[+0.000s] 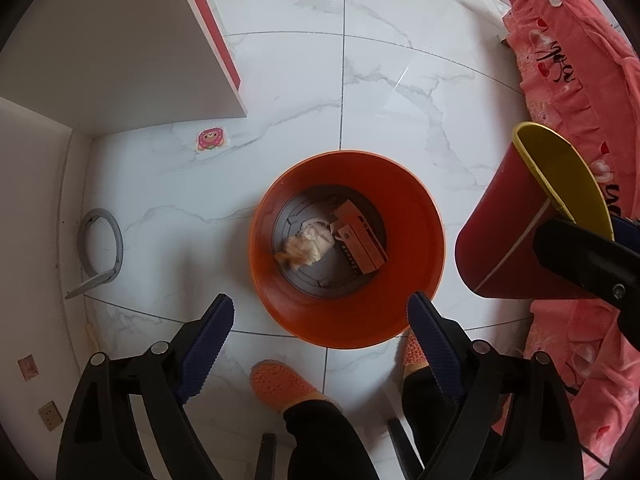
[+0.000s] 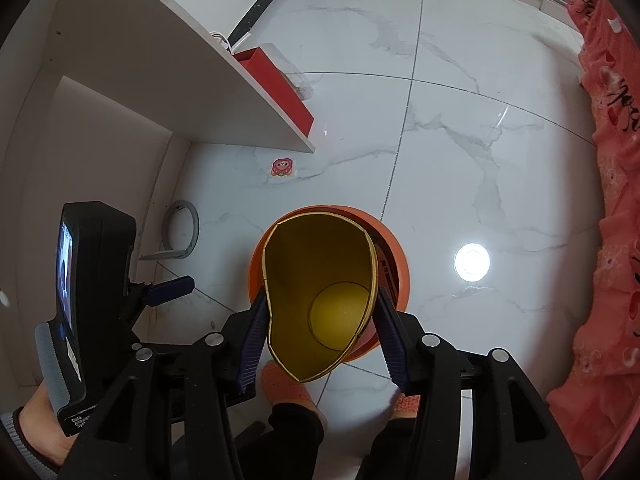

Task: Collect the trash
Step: 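Open the left tool to drop the yellow paper into the bin, then open the right tool to drop the red-and-gold cup into the bin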

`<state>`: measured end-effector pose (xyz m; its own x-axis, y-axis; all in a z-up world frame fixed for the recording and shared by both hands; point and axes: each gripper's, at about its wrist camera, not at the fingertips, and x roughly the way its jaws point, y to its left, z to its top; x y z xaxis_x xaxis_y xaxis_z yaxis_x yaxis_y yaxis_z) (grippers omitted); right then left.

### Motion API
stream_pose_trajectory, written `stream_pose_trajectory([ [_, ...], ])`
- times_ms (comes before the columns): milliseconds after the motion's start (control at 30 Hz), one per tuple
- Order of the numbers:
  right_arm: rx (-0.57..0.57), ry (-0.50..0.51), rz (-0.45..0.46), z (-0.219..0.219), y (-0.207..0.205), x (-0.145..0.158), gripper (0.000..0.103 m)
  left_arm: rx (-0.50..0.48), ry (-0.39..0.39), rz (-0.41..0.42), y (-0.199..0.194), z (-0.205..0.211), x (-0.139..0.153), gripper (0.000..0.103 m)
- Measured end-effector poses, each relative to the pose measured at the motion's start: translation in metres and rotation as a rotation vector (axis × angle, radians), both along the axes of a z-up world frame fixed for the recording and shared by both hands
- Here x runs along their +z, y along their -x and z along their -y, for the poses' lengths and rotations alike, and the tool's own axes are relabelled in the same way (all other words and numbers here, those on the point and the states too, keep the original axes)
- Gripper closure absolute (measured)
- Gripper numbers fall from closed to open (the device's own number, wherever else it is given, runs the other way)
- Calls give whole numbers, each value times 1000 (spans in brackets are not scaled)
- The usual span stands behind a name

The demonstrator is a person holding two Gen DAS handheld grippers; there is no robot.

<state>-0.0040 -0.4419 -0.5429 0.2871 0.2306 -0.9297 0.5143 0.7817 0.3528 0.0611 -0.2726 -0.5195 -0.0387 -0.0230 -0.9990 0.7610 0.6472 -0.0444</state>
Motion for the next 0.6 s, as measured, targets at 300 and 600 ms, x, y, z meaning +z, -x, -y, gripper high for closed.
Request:
stream_pose_trajectory([
  [300,30,-18,-17,-10,-15,-16,37,11,-33,-6,-5,-14,-8,15],
  [600,52,-18,-31,-20,-22,-18,33,20,-41,-8,-7,-23,-10,15],
])
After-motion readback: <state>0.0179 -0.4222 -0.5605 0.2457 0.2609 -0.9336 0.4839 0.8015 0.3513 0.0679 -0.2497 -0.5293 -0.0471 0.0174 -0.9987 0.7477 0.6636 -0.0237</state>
